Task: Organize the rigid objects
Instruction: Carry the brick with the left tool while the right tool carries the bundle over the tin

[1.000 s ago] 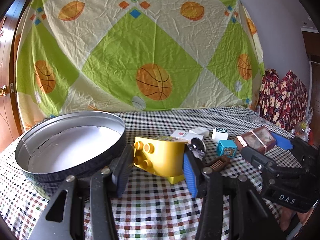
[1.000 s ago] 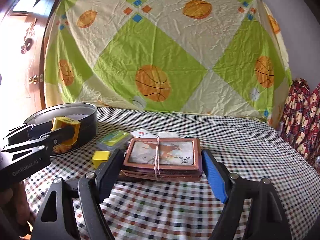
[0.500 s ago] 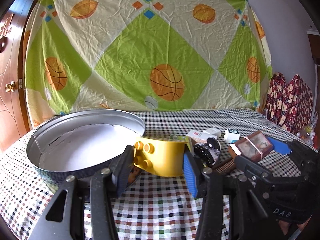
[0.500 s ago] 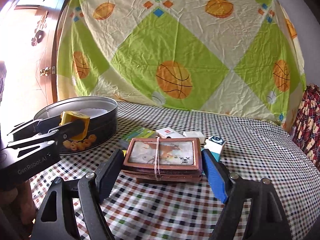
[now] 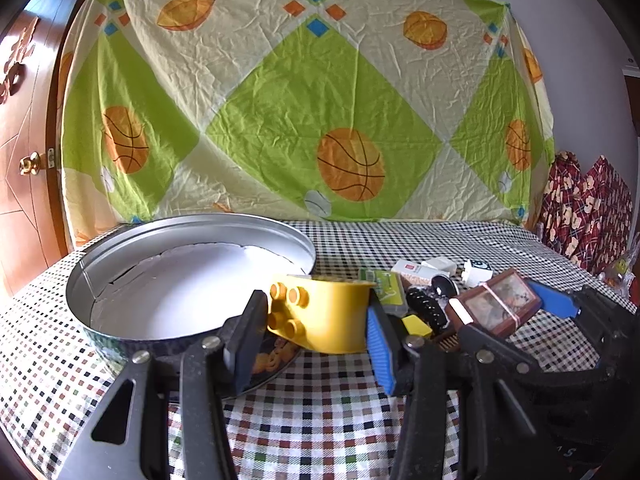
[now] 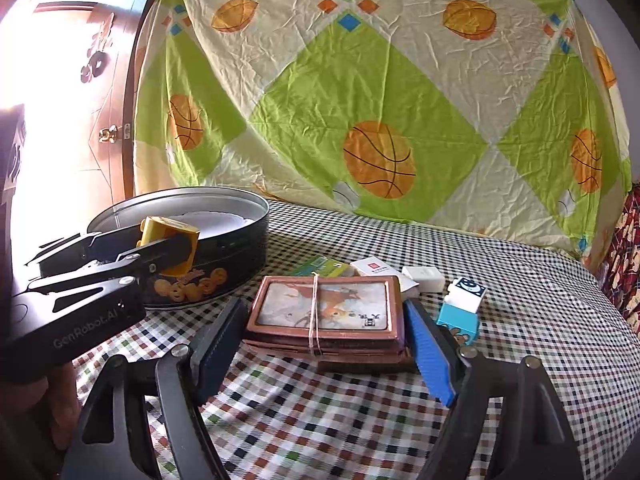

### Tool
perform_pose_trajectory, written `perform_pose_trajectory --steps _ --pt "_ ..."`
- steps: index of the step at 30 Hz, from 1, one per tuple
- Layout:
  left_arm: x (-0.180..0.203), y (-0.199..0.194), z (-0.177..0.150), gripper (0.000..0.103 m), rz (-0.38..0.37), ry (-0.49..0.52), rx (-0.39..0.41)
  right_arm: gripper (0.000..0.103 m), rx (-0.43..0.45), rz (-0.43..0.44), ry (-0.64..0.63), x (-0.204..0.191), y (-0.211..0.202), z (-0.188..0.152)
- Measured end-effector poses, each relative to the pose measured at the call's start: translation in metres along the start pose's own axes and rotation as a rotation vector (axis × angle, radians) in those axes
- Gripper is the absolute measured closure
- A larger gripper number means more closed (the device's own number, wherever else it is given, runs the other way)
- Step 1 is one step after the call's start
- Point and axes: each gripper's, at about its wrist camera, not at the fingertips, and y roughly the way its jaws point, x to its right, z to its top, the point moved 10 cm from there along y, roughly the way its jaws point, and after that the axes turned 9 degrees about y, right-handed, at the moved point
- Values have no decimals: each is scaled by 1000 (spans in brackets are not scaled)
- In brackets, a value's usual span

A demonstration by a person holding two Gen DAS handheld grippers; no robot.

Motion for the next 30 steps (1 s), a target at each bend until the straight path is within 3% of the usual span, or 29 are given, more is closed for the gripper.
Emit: perform_pose_trajectory --steps 30 --pt "-19 -15 0 56 9 -27 45 23 -4 36 -33 -23 6 -1"
